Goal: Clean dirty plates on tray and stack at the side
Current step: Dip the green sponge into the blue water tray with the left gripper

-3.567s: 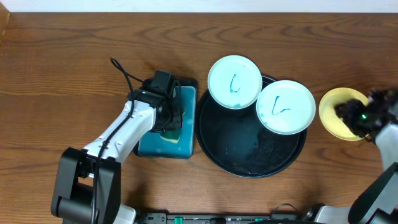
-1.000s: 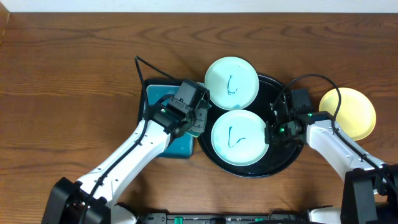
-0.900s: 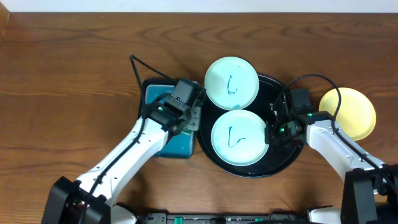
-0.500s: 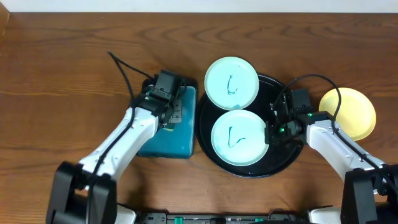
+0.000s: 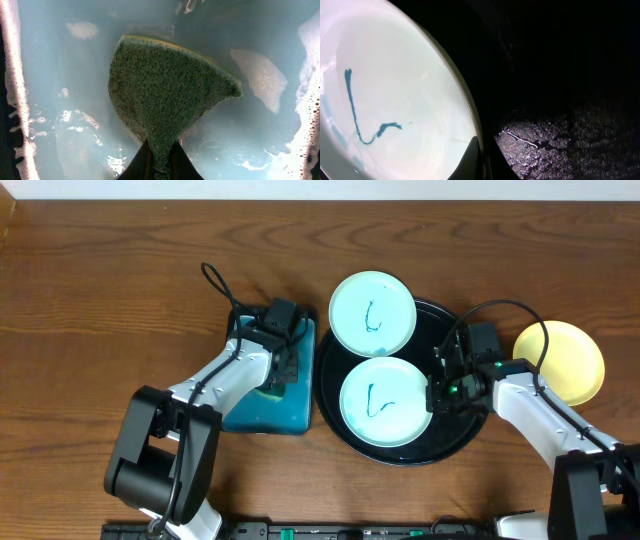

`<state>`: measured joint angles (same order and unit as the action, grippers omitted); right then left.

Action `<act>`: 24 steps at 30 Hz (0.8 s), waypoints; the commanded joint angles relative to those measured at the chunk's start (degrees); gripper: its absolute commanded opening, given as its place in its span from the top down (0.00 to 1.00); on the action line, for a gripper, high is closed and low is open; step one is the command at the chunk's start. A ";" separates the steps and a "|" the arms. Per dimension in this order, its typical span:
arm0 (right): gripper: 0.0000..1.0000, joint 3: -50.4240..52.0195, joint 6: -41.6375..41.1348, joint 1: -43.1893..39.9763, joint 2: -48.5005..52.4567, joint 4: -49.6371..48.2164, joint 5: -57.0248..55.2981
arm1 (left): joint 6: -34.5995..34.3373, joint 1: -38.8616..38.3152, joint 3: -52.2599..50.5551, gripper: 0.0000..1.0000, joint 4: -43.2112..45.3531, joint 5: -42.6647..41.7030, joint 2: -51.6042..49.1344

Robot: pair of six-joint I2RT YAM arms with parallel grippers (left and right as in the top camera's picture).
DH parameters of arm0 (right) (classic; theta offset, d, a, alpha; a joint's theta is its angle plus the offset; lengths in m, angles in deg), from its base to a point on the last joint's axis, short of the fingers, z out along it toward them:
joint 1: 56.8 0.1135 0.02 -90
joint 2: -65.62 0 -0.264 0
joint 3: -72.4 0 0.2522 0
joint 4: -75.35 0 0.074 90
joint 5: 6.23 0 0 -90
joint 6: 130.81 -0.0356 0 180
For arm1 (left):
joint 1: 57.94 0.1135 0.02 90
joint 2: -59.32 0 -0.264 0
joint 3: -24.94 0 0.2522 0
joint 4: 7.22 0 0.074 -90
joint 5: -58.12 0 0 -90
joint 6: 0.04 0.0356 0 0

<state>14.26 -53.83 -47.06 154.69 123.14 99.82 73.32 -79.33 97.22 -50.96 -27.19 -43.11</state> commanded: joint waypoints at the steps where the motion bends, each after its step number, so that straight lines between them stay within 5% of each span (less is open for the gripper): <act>1: 0.99 0.28 -0.68 0.55 -0.57 0.02 -0.15 | 1.22 0.28 -0.68 0.92 -0.87 -0.81 -1.38; 11: 0.99 0.28 -0.68 0.55 -0.57 0.04 -0.15 | 1.62 2.08 0.44 0.92 -2.36 -0.85 14.56; 24: 0.99 0.28 -0.70 0.55 -0.57 0.04 -0.15 | 1.57 2.08 0.31 0.92 -2.45 -1.07 5.60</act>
<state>14.26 -53.83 -47.06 154.67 123.14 99.82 73.95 -77.49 97.24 -53.54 -28.18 -34.54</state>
